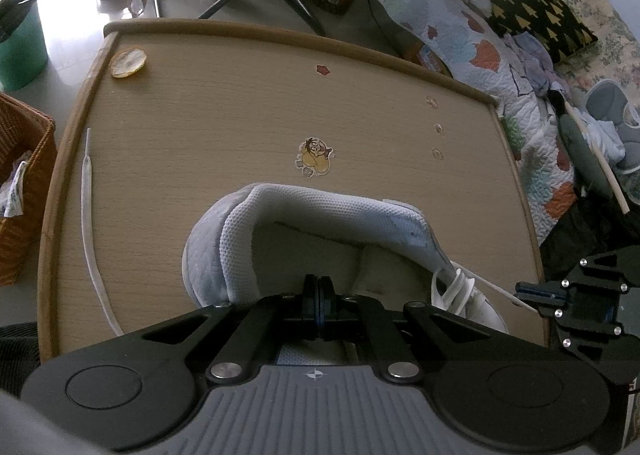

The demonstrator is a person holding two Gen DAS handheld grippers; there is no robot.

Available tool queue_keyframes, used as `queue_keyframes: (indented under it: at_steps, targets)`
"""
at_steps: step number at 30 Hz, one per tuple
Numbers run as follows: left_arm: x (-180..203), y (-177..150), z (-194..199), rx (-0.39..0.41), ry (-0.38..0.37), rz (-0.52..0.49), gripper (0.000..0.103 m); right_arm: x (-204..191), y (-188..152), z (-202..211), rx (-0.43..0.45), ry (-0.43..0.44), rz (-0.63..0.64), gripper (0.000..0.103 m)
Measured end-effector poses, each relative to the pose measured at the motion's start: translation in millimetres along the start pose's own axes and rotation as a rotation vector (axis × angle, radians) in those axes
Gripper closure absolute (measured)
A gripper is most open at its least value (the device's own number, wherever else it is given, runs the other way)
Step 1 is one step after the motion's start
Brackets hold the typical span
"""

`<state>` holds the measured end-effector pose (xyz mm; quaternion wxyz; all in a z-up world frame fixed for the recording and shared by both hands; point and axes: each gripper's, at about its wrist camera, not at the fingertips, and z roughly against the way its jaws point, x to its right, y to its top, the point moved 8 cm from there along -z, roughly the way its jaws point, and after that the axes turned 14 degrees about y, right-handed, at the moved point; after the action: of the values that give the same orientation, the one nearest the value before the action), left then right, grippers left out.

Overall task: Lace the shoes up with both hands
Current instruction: 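Draw the lace away from the sneaker with the right gripper, stretching it long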

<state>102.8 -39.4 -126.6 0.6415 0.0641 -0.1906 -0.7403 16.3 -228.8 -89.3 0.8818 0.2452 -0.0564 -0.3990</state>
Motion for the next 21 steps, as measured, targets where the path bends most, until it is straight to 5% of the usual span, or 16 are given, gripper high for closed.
queue_keyframes:
  at_steps: [21]
  targets:
    - [0.6,0.9,0.1,-0.006,0.002,0.003,0.096,6.0,-24.3,11.5,-0.046,-0.019,-0.029,0.101]
